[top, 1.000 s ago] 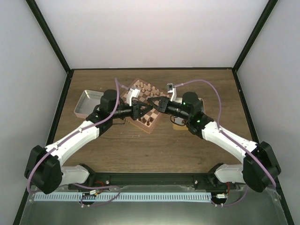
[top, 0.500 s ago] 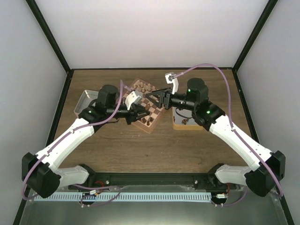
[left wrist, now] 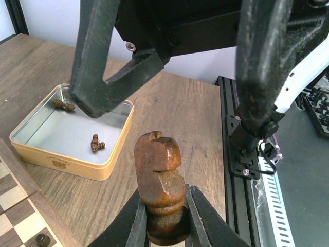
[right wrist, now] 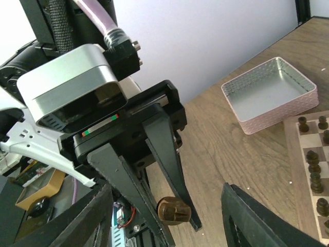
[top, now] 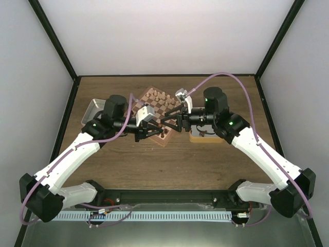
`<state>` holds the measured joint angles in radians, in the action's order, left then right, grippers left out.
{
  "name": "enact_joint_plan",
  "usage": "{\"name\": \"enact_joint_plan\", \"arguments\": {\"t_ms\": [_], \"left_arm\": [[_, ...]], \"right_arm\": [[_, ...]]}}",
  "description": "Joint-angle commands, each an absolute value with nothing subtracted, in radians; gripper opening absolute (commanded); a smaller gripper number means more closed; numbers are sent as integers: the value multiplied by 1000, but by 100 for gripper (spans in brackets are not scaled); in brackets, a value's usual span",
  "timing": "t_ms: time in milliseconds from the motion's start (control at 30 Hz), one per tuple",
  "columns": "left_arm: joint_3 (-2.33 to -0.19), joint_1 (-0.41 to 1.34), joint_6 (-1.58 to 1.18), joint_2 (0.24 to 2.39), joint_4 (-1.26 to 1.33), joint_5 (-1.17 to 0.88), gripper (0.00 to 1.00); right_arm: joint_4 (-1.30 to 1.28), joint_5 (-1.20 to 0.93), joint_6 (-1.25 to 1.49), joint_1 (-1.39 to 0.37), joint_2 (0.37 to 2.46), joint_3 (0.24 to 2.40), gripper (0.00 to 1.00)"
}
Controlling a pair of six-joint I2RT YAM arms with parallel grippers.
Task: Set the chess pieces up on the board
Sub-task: Place the chess piece on the chessboard.
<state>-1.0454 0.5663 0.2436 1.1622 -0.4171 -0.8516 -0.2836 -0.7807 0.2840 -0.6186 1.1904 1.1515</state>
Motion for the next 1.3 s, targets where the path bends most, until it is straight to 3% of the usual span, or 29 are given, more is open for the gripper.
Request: {"name": "enact_joint_plan", "arguments": {"t_ms": [0, 233, 467, 700, 800, 900, 1033, 1133, 1267], "left_arm": [[-1065, 566, 281, 1158, -419, -886, 10], [-1063, 566, 278, 1162, -421, -870, 11], [-1058, 566, 275, 1158, -416, -852, 12], [-1057, 566, 266, 1156, -406, -823, 12], [-1055, 566, 267, 1154, -409, -811, 12], [-1057, 566, 245, 1148, -403, -786, 25], [-1044, 566, 198, 1121, -399, -688, 56], [-1001, 565, 178, 1049, -376, -578, 64], [-923, 564, 139, 902, -300, -397, 67]], "right_arm": [[-304, -849, 262, -616, 1202, 1189, 59], [-278, -879, 302, -617, 1243, 1180, 51], [-274, -904, 320, -617, 1264, 1181, 29], [-293, -920, 320, -617, 1286, 1185, 31], [-295, -916, 322, -617, 1285, 1184, 19], [-284, -893, 328, -619, 1280, 1182, 12], [-289, -726, 327, -639, 1293, 1190, 12], [-275, -586, 328, -656, 1325, 1191, 12], [-246, -399, 323, -690, 1433, 1225, 12]]}}
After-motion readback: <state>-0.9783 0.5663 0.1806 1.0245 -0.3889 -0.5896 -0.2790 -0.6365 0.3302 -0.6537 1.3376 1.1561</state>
